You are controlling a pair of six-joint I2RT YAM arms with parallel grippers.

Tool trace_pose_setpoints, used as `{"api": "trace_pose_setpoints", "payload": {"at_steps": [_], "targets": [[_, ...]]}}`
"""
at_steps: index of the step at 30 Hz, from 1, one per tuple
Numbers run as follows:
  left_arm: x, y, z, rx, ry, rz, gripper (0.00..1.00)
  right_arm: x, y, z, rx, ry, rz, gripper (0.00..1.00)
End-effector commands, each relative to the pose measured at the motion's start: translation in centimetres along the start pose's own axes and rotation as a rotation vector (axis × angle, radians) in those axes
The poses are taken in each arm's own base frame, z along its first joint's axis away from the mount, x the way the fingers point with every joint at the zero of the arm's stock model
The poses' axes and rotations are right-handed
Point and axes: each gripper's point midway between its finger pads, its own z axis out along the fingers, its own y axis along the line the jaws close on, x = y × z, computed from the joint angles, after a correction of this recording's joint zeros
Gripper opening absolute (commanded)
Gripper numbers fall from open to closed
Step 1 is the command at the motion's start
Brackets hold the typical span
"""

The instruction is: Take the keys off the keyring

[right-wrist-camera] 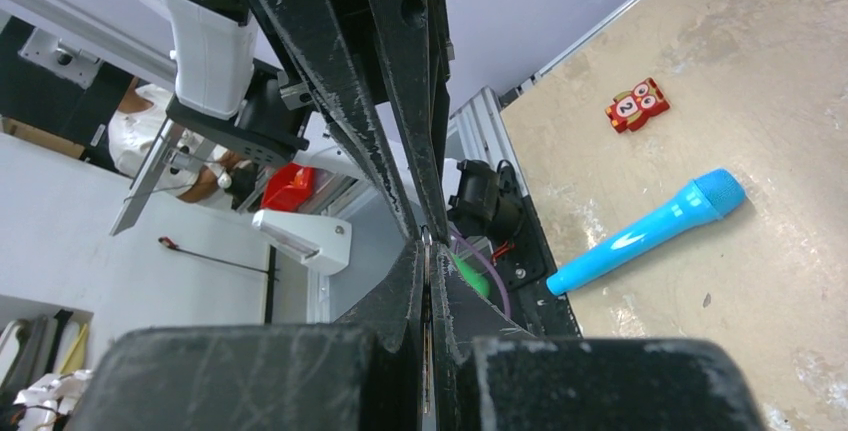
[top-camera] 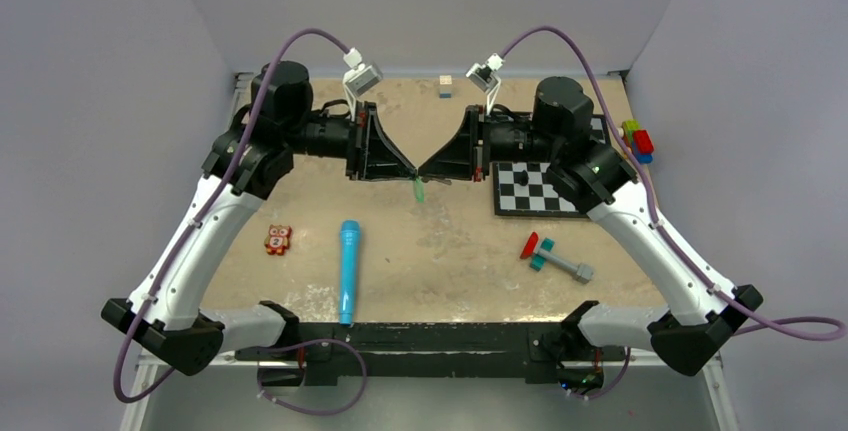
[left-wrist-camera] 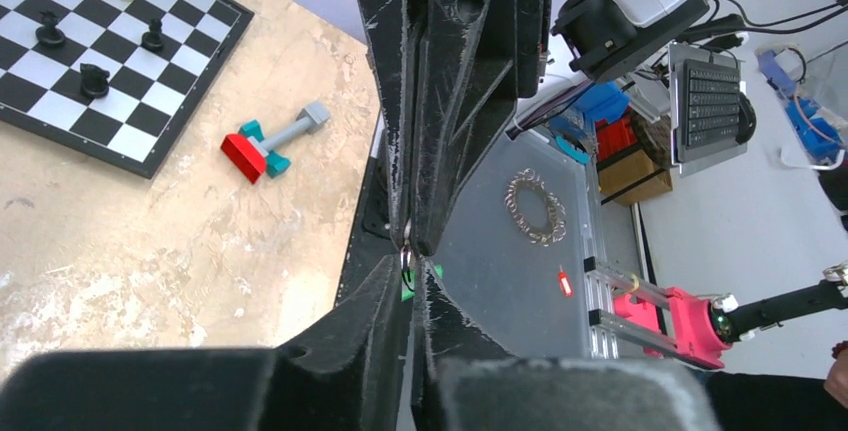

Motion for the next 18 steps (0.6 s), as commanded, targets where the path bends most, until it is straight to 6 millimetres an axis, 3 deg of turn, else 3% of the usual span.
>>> {"api": "trace_pose_setpoints", "payload": {"at_steps": [1, 2, 9, 18], "targets": [[-0.2, -1.0, 0.0, 0.031, -0.016, 0.025, 0.05, -0.6, 2.5, -0.8, -0.073, -0.027, -0.058, 0.00], [-0.3, -1.0, 0.0, 0.030, -0.020, 0.021, 0.00, -0.6, 2.7, -0.9, -0.079, -0.028, -0.061, 0.00], [-1.3, -0.7, 0.5, -0.005, -0.085, -0.007, 0.00, -1.0, 3.1, -0.8, -0.095, -0.056, -0.069, 0.00], [-4.6, -0.6, 0.1, -0.049, -0.321, -0.102, 0.00, -4.1, 3.6, -1.1, -0.077, -0.233, -0.093, 0.00]]}}
